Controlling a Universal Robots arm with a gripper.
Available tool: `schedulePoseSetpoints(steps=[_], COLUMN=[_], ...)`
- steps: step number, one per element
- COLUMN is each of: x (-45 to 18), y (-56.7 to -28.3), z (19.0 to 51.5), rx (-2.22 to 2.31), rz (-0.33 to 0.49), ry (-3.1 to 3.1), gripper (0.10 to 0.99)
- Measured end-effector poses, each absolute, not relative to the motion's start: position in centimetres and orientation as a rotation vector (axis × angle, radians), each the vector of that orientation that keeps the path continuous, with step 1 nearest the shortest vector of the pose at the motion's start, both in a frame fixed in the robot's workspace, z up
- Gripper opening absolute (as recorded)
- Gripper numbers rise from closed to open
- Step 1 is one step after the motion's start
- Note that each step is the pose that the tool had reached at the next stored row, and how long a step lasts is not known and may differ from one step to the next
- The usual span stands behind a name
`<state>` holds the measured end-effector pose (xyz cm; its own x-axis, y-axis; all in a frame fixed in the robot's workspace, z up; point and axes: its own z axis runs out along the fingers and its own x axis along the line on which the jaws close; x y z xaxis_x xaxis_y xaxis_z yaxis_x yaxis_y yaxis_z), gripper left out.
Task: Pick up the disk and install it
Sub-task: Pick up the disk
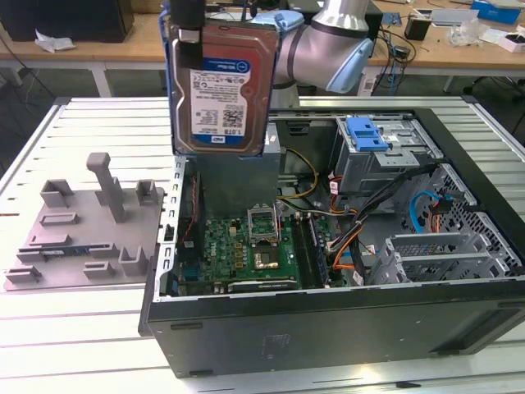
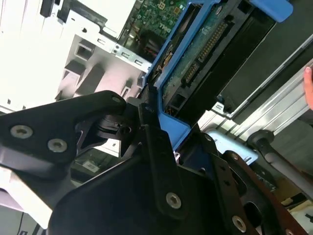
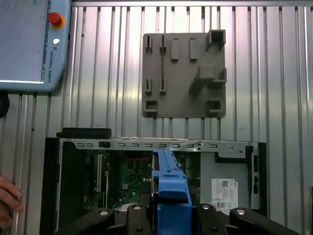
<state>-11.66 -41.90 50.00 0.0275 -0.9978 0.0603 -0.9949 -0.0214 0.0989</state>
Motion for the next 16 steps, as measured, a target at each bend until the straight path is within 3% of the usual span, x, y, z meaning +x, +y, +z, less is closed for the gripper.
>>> schedulePoseSetpoints(steps=[16], x=[-6.9], y=[-43.5], z=[50.0], rx=[2.168], rz=[-0.038], ry=[-2.115], gripper=[0.369])
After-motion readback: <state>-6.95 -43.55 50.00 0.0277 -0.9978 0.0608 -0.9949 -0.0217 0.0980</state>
